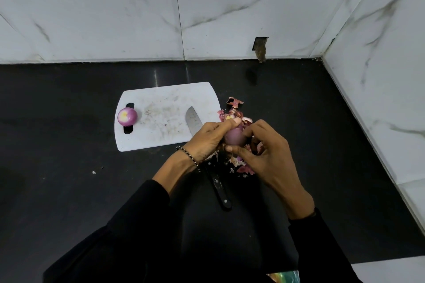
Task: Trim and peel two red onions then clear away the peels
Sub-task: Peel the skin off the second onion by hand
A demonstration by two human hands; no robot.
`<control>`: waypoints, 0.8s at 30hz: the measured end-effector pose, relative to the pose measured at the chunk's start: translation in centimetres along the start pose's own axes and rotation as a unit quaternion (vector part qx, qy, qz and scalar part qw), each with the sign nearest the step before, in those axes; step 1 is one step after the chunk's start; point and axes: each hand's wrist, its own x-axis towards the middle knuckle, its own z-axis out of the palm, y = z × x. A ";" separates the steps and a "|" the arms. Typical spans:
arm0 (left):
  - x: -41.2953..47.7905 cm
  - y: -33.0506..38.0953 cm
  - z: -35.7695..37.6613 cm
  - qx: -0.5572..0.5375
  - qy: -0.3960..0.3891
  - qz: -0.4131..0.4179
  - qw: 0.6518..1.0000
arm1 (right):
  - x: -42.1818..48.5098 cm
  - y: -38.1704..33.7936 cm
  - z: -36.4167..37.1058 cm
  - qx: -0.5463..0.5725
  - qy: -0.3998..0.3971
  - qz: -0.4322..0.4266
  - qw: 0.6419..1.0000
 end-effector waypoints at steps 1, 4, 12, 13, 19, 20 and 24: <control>0.1 0.0 -0.1 0.002 -0.001 -0.002 1.000 | 0.0 -0.1 0.1 0.003 0.005 0.000 1.000; 0.2 -0.1 -0.2 -0.013 0.003 -0.013 1.000 | -0.2 -0.3 0.4 0.017 0.034 0.024 0.999; -0.3 0.1 0.2 -0.043 0.022 -0.014 0.999 | -0.2 -0.5 -0.5 0.058 0.014 0.033 0.998; -0.4 0.2 0.2 -0.031 0.030 -0.015 0.999 | -0.2 -0.5 -0.7 0.054 0.016 0.024 0.998; -0.5 0.7 0.0 0.081 0.068 -0.008 0.994 | -0.3 0.0 -1.4 -0.029 0.013 -0.025 0.999; -0.5 0.8 0.1 0.088 0.078 -0.009 0.993 | -0.2 0.1 -1.5 -0.047 0.008 -0.032 0.998; -0.6 1.0 0.3 0.103 0.094 -0.033 0.990 | 0.2 0.2 -1.8 -0.093 -0.014 -0.037 0.995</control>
